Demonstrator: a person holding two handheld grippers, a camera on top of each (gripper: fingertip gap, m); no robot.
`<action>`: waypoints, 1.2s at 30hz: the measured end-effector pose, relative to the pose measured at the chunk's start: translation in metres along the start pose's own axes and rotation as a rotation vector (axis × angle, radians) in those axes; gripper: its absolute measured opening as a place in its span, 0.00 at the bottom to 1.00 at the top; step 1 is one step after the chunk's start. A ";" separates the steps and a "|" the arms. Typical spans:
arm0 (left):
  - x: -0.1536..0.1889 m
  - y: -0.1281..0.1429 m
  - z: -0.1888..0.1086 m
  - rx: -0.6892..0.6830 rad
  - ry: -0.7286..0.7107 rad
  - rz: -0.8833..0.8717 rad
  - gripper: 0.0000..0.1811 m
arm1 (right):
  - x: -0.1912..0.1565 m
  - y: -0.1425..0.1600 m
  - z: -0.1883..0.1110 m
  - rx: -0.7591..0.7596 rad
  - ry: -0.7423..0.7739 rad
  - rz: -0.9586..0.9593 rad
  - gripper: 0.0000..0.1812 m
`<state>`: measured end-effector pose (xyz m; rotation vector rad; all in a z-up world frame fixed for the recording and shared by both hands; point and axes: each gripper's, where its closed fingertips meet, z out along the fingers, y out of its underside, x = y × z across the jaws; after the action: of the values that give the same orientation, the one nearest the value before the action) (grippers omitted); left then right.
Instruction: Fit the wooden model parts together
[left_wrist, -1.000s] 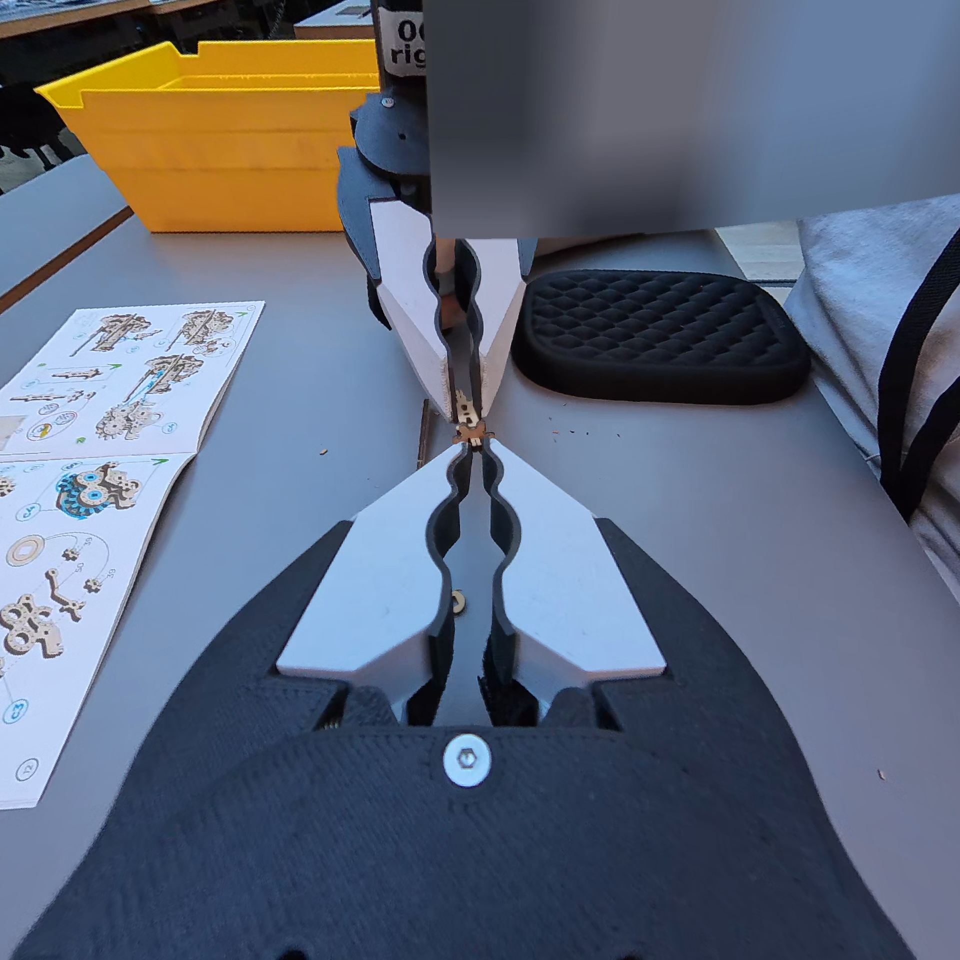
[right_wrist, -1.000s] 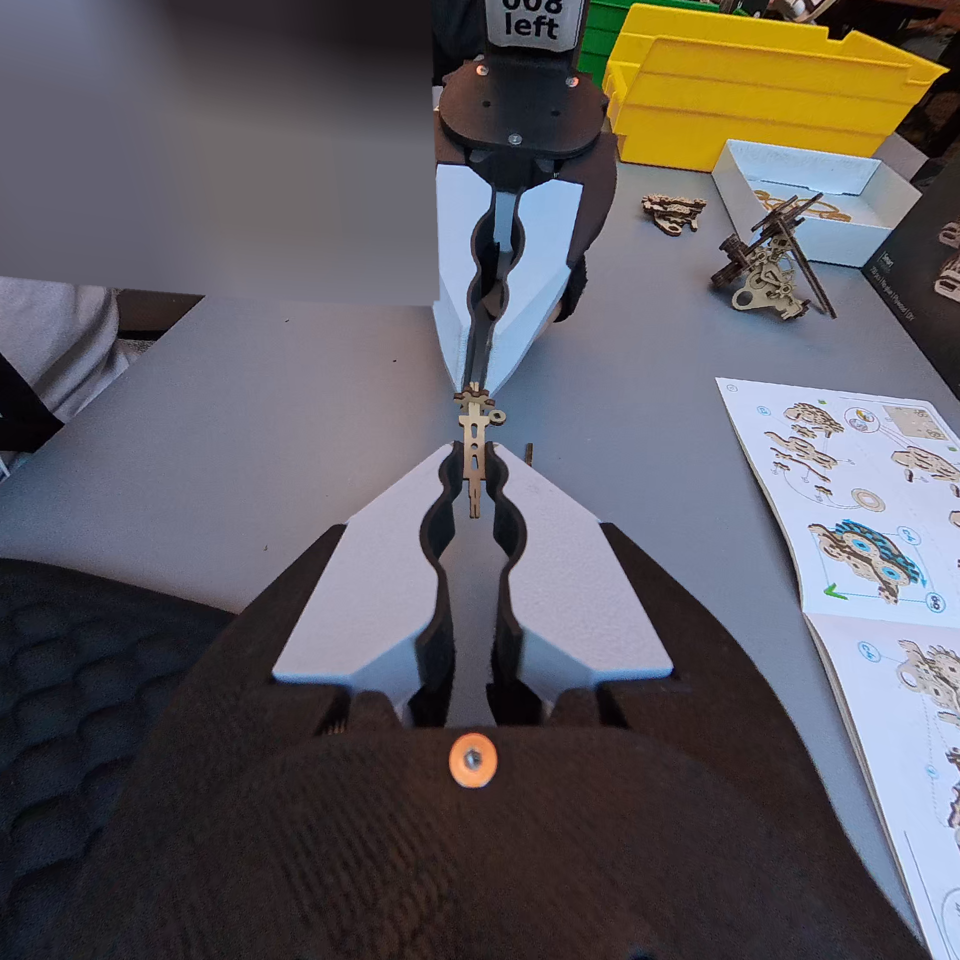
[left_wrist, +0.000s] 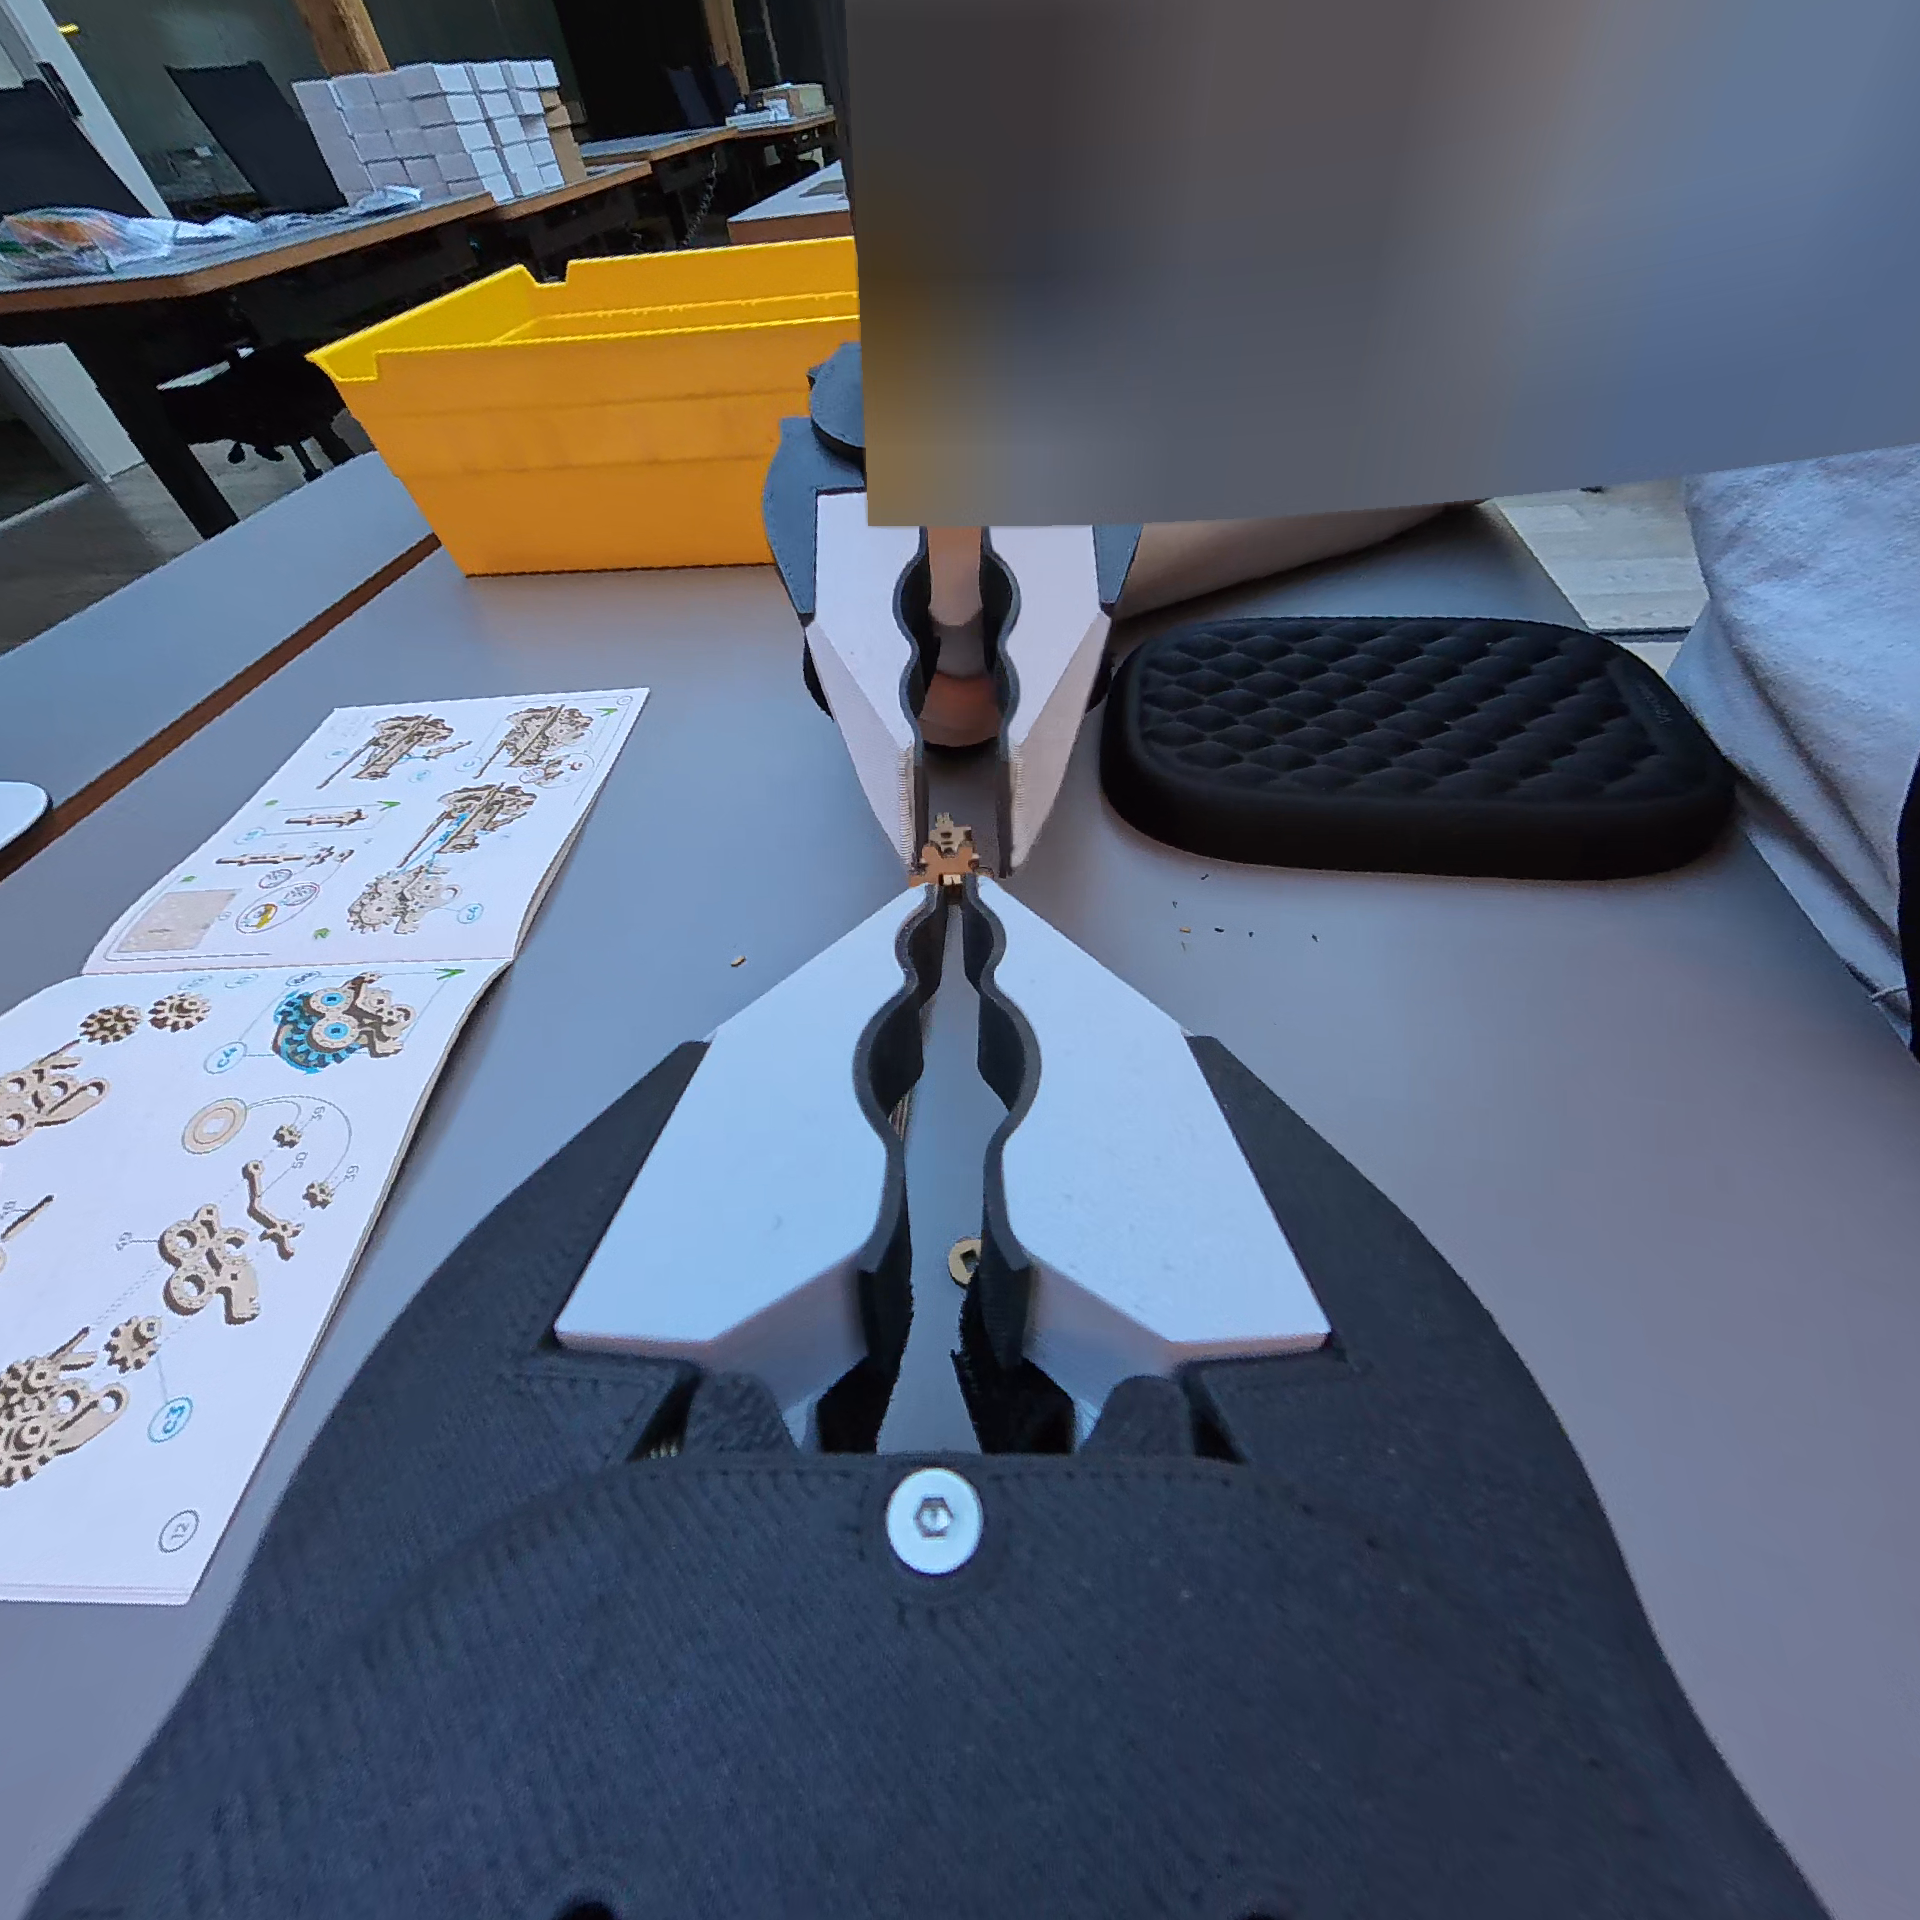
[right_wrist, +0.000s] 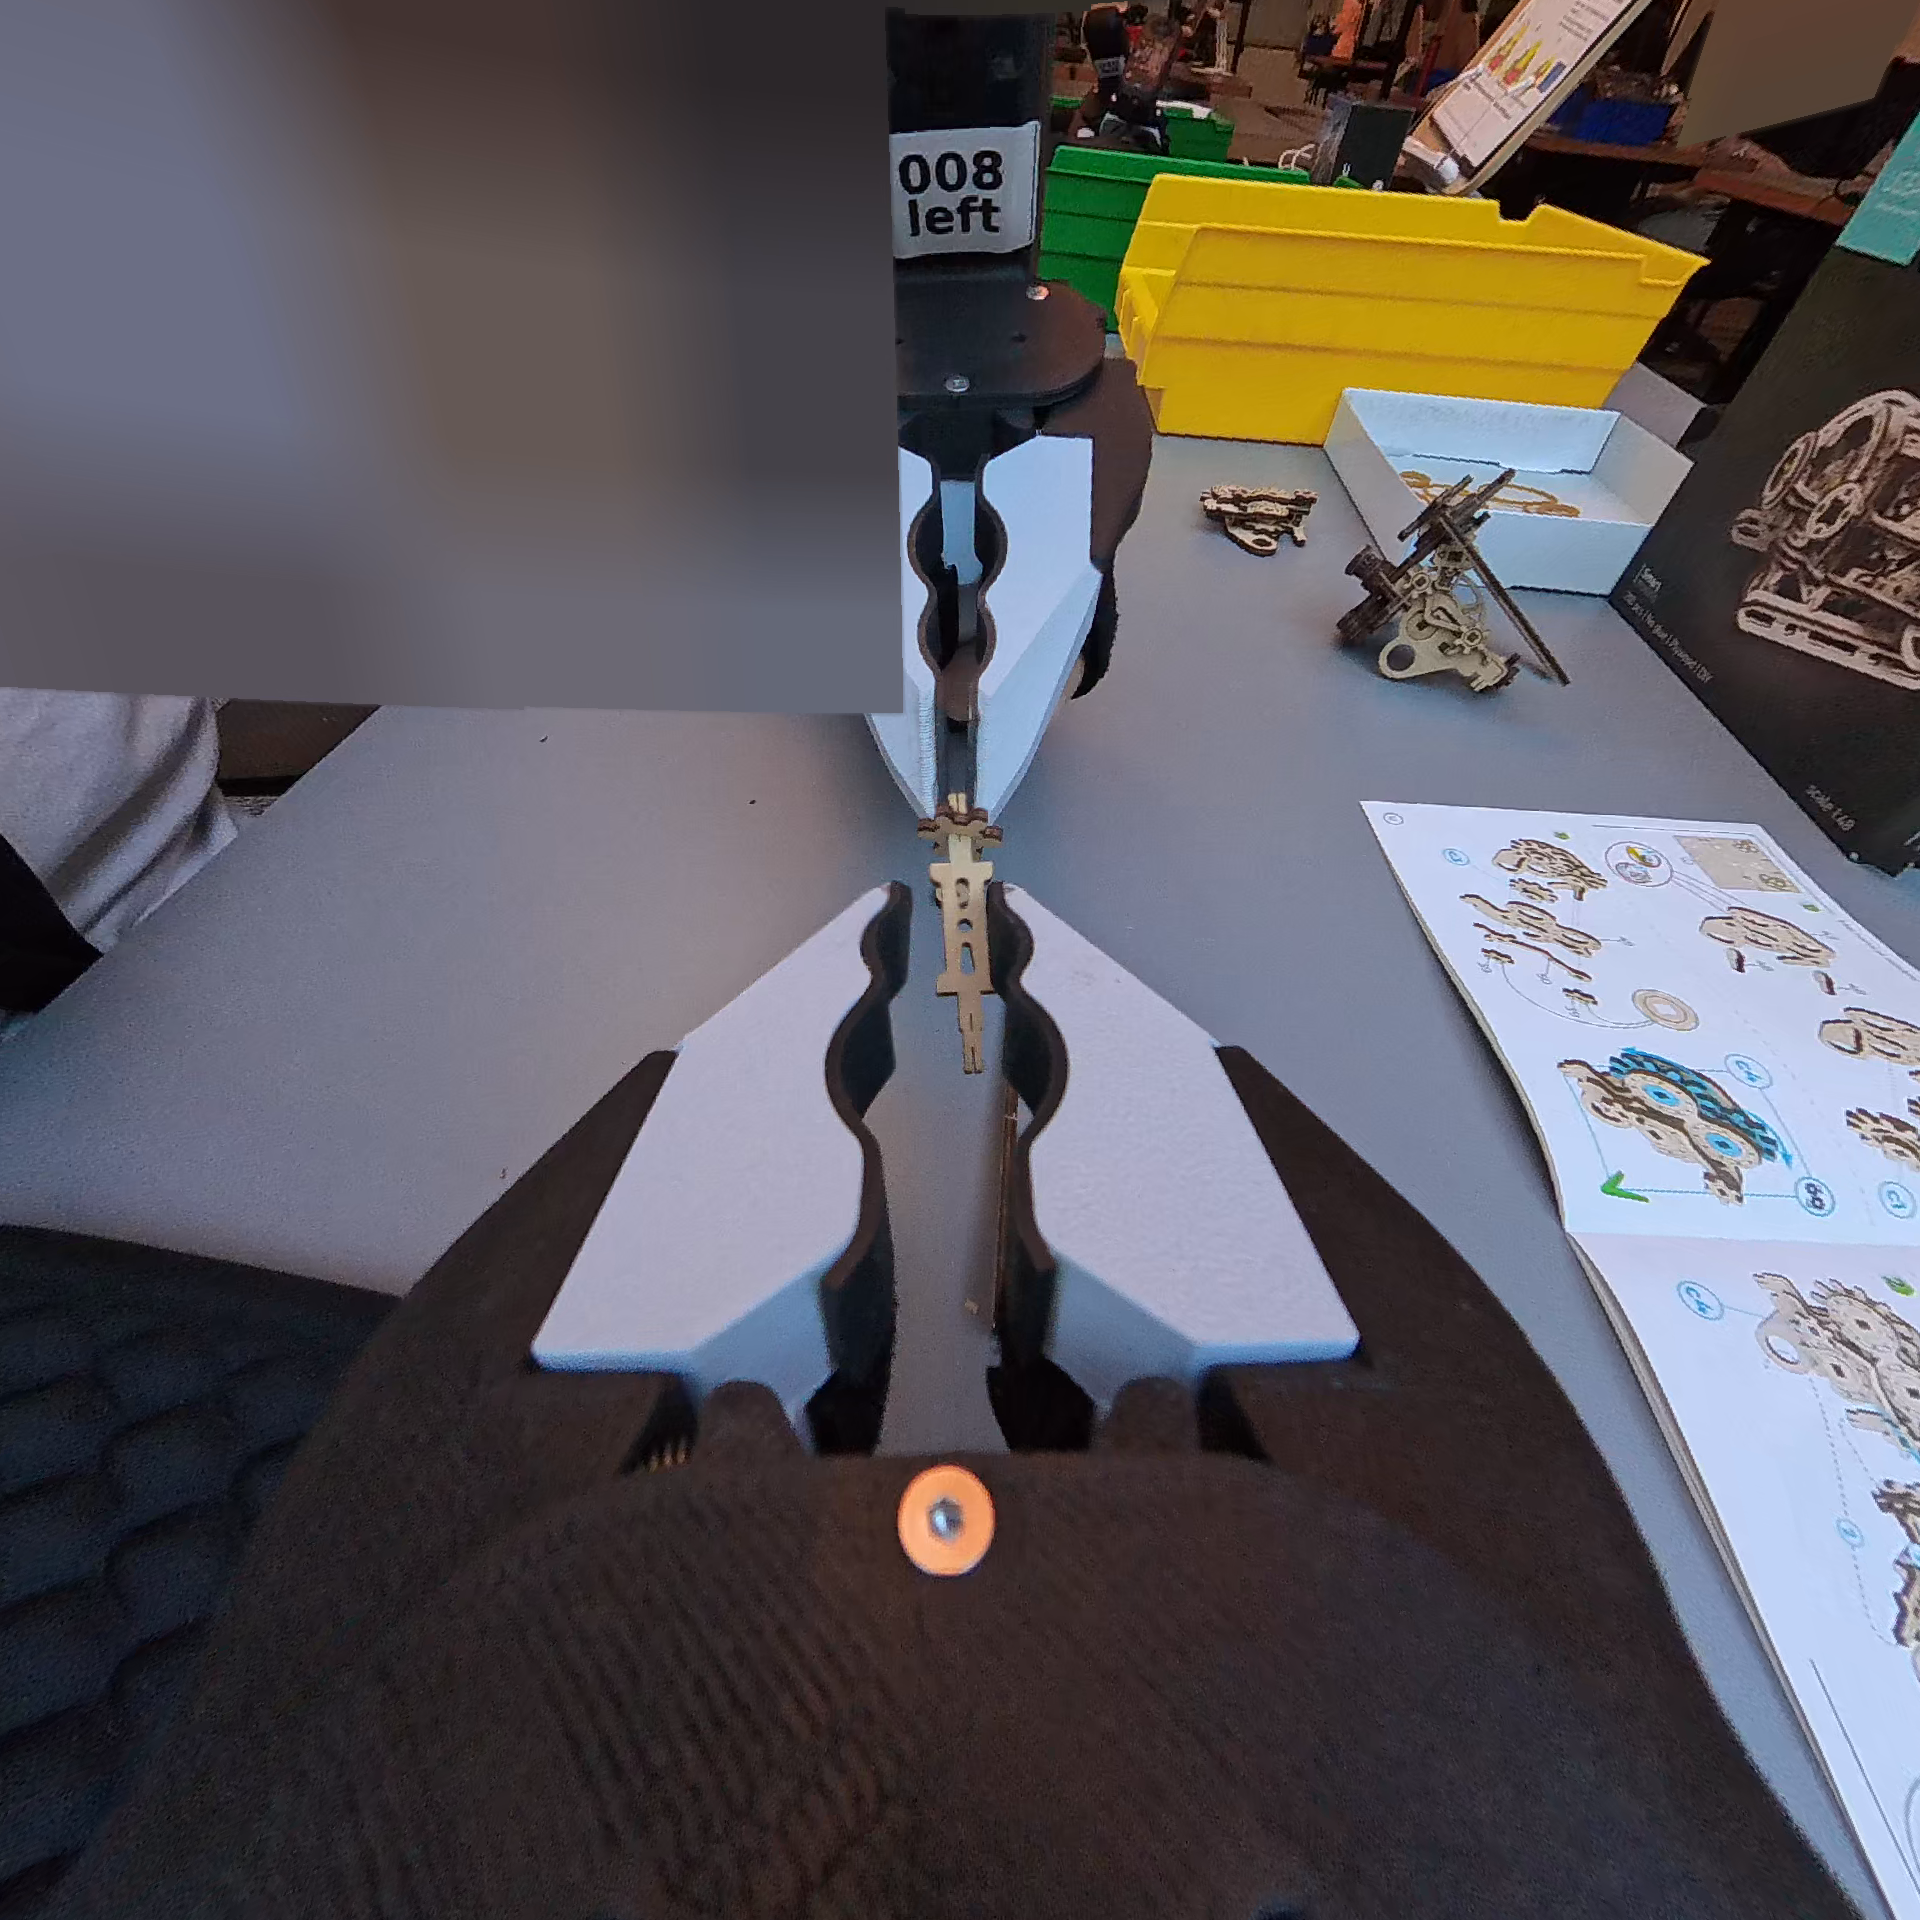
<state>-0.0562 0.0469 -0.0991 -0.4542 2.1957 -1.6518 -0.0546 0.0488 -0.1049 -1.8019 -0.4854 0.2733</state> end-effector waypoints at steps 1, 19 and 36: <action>0.001 0.000 0.000 0.000 0.005 0.000 0.00 | 0.001 0.000 0.000 -0.003 0.008 -0.004 0.05; 0.003 0.016 0.006 -0.112 -0.015 0.032 0.00 | -0.001 0.017 0.004 -0.116 0.010 0.109 0.03; 0.001 0.020 0.008 -0.139 -0.053 0.041 0.01 | -0.001 0.023 0.007 -0.163 0.043 0.119 0.03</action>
<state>-0.0540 0.0449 -0.1203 -0.4814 2.2741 -1.4556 -0.0546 0.0490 -0.1290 -1.9954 -0.3797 0.2835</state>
